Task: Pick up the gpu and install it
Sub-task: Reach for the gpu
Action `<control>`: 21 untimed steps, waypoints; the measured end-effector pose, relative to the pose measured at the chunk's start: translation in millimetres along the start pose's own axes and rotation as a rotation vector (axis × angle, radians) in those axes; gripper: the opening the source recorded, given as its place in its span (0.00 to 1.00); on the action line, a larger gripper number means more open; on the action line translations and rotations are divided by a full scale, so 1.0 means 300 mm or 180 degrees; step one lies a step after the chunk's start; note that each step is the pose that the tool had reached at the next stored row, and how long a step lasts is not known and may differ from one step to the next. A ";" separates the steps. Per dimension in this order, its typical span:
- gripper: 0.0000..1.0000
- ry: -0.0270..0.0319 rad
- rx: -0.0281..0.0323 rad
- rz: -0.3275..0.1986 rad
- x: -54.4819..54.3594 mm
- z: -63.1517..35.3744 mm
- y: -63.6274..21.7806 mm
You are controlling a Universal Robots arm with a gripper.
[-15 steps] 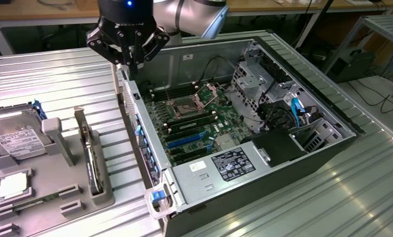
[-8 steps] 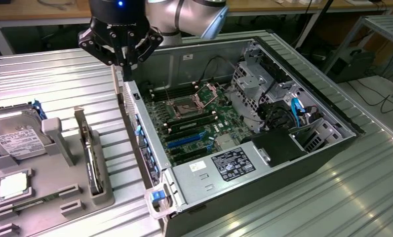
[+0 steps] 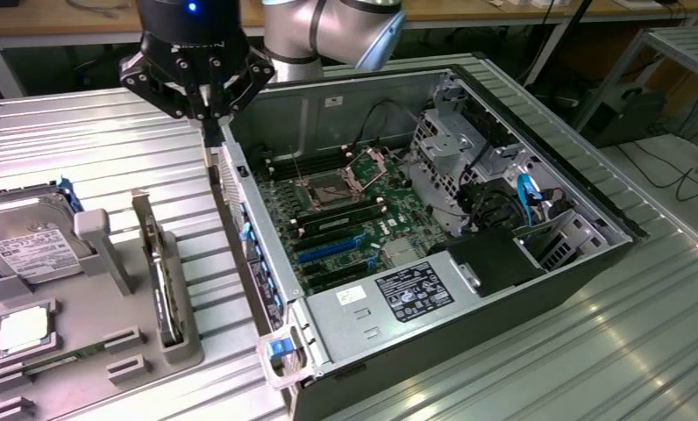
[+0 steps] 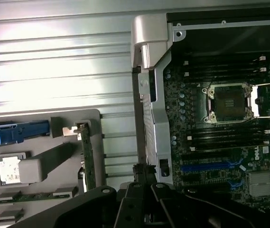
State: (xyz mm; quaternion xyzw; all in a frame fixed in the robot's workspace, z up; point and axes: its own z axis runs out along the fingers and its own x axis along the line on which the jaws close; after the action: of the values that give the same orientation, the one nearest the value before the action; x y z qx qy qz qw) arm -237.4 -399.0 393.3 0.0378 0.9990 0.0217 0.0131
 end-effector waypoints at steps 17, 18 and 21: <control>0.10 -0.0001 0.0021 -0.0005 0.068 -0.002 -0.005; 0.10 -0.0001 0.0021 -0.0011 0.071 -0.002 -0.005; 0.10 0.0000 0.0020 -0.0048 0.083 -0.002 -0.006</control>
State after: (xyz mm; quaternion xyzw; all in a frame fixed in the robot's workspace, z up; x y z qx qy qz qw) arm -262.3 -399.0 393.3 0.0304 0.9993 0.0185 0.0131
